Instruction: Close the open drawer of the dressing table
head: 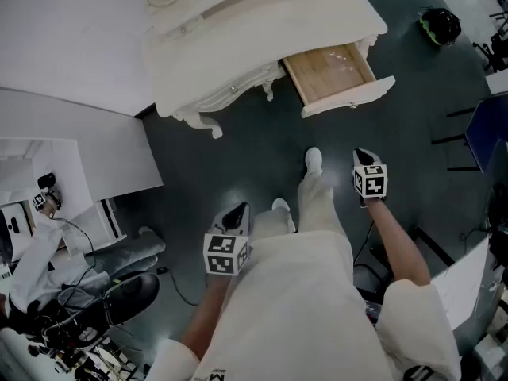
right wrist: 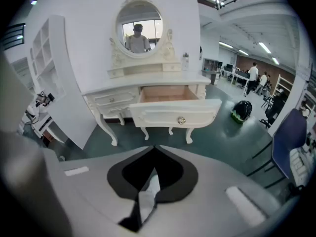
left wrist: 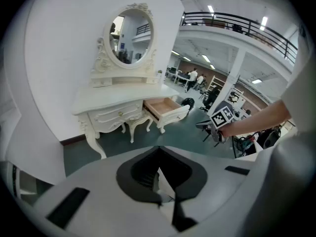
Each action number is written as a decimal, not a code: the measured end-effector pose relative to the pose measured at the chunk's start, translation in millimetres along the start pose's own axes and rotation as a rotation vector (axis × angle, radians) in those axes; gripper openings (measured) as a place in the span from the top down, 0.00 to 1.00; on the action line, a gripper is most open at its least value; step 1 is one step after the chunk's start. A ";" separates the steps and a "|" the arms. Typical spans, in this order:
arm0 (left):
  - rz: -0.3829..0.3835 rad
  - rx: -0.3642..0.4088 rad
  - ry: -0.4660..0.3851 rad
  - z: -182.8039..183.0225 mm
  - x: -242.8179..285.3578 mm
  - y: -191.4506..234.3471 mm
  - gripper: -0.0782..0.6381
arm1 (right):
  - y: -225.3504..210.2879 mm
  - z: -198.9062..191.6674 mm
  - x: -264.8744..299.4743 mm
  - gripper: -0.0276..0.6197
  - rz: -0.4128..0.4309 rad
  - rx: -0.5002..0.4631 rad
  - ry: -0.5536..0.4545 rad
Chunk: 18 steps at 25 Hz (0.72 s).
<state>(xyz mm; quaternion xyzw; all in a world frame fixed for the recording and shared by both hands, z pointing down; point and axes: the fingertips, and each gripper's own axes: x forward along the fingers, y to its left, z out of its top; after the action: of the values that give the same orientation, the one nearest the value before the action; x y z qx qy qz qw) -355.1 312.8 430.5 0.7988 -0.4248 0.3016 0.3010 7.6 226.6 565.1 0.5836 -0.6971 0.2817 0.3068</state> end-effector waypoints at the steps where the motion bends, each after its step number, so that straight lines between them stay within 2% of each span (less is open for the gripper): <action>1: -0.021 0.014 -0.010 1.3 -3.9 -16.1 0.88 | 16.3 -2.5 -27.0 0.96 0.028 -0.013 -0.023; 5: -0.105 0.070 -0.077 16.1 -13.2 -83.1 0.88 | 67.7 -3.9 -131.1 0.96 0.126 -0.011 -0.133; 10: -0.208 0.131 -0.175 41.6 -14.4 -171.1 0.88 | 97.4 7.4 -237.0 0.96 0.175 0.035 -0.289; 14: -0.240 0.148 -0.200 42.3 -15.1 -236.2 0.88 | 104.1 -2.0 -287.8 0.96 0.217 0.033 -0.362; 18: -0.257 0.187 -0.190 27.6 -13.2 -291.5 0.88 | 87.0 -22.0 -317.9 0.96 0.224 0.055 -0.395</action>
<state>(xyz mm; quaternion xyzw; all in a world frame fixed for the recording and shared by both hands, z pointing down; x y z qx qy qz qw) -104.2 432.5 337.6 0.8957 -0.3160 0.2222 0.2201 -34.6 460.7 335.9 0.5544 -0.7962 0.2130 0.1152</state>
